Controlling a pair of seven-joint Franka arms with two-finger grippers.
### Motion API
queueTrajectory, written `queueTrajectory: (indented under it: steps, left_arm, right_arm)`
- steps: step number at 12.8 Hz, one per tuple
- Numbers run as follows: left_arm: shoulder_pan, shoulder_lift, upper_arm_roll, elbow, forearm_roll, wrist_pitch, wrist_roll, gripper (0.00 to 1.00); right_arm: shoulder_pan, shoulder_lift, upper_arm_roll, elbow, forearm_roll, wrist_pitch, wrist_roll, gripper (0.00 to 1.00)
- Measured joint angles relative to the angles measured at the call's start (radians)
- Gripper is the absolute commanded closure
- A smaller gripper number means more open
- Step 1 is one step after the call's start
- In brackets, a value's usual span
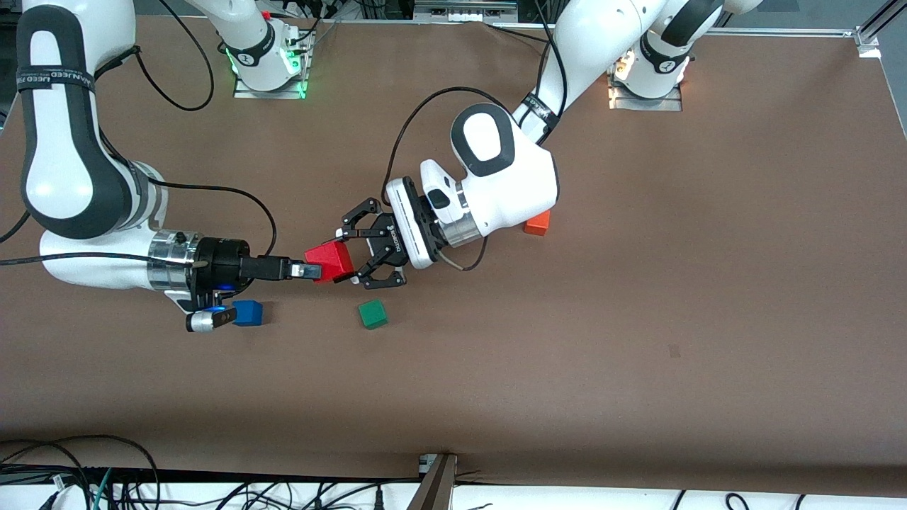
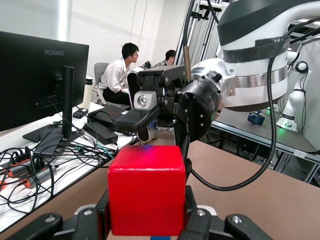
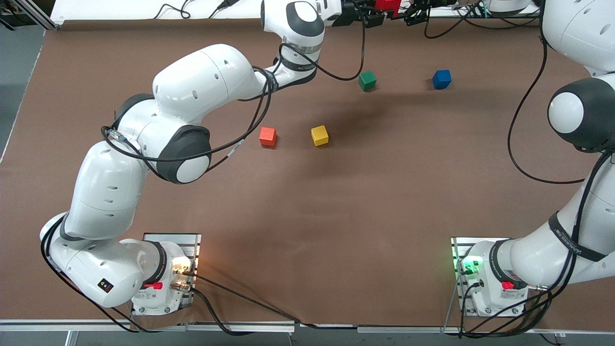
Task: Pass red block to right arm, stack on blue
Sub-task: 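Close the right gripper on the red cube held by the left gripper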
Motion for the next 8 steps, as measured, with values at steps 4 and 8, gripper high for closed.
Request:
queueTrajectory:
  steps: [4, 8]
  left_arm:
    - [0.000, 0.000, 0.000, 0.000, 0.000, 0.000, -0.003, 1.00]
    - [0.000, 0.004, 0.000, 0.001, 0.000, 0.000, -0.004, 1.00]
  right_arm:
    - [-0.022, 0.033, -0.002, 0.000, 0.022, -0.038, -0.041, 0.01]
    - [-0.066, 0.045, -0.003, 0.001, 0.094, -0.133, -0.048, 0.01]
